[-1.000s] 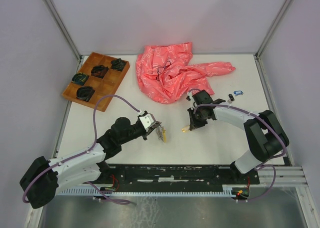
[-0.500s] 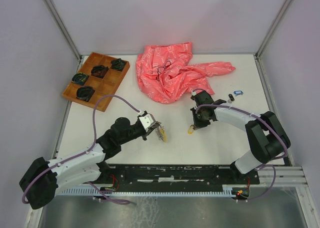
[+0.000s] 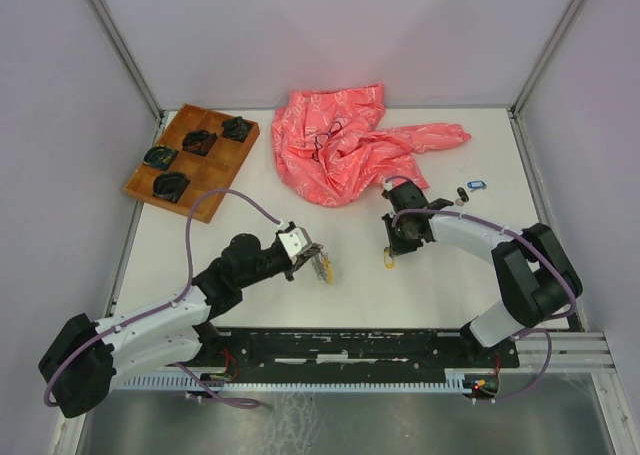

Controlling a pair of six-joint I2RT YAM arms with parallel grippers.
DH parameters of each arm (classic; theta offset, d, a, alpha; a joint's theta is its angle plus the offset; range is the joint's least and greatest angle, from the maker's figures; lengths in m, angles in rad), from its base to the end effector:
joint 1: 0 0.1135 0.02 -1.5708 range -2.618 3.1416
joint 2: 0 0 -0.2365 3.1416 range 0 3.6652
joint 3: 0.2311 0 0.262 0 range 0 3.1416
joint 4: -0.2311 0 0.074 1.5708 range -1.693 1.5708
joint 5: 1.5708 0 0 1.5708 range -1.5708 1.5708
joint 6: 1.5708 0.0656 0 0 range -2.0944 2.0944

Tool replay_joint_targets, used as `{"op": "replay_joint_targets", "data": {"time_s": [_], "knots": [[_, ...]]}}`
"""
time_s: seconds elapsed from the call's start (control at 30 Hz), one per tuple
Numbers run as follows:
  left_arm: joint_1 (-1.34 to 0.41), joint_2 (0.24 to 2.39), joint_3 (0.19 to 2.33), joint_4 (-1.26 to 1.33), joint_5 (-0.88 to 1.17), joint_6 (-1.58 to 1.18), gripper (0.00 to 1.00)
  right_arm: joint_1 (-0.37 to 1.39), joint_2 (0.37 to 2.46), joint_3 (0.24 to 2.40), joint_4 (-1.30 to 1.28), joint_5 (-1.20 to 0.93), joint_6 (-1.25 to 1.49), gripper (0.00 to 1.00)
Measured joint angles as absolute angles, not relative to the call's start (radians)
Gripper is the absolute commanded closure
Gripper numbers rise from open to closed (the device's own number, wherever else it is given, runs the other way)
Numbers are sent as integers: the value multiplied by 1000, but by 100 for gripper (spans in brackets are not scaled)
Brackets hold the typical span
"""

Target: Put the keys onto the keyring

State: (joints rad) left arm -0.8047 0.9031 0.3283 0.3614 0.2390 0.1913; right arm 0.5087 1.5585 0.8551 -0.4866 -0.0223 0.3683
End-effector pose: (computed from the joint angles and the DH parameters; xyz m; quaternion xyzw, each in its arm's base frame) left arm 0.1655 -0.1944 0.1818 0.4349 0.6432 -0.2767 0.5662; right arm 0.2633 0.1485 0.1012 -0.0710 0.9793 0.0903 0.1667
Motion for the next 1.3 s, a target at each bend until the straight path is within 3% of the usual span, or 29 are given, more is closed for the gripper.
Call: {"op": "replay_joint_targets", "data": {"time_s": [0.5, 0.97, 1.3], "knots": [[-805, 905, 332, 358, 246, 191, 97, 509, 1559, 862, -487, -73, 289, 98], [-805, 905, 332, 356, 246, 191, 97, 633, 1373, 874, -458, -112, 189, 97], [-805, 900, 332, 352, 246, 191, 97, 771, 1530, 884, -463, -24, 179, 93]]}}
